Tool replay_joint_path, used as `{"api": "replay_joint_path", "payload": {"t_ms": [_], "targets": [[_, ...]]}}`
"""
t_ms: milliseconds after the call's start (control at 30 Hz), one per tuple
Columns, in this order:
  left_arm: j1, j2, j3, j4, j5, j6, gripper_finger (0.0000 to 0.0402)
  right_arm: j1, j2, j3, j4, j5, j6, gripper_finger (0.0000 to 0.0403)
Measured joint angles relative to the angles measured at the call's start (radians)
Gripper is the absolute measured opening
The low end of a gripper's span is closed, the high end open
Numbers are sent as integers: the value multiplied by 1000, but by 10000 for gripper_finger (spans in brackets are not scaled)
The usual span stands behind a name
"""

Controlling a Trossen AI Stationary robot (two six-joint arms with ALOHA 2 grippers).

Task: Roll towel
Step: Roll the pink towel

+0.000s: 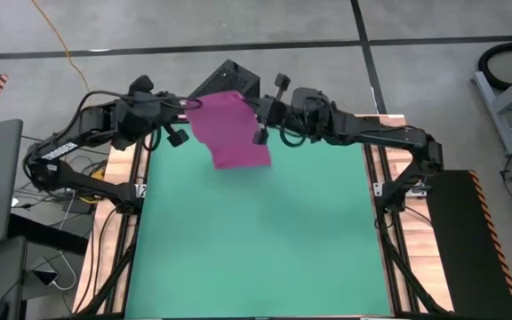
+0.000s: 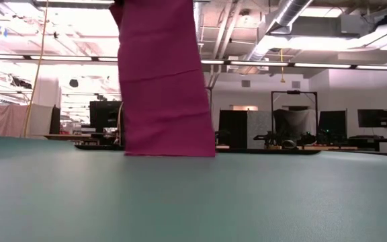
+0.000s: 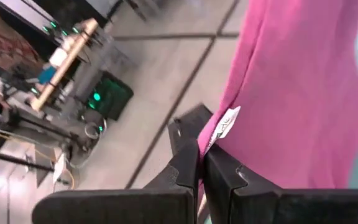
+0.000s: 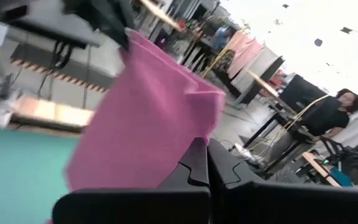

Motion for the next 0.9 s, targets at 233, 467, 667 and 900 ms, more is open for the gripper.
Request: {"api": "replay_joint_path", "payload": {"t_ms": [233,467,667,900], "targets": [[-141,13,42,-106,77,-166,0,140,-73,0,-136,122,7,1],[-357,12,48,-106,120,-285,0,330,-93,0,-166,302,3,1],[-510,12,48,-42,82,-293,0,464,-90,0,-163,449,-39,1],[-437,13,38,3,6,-163,0,385,-89,0,-183,438,-8,1]]}}
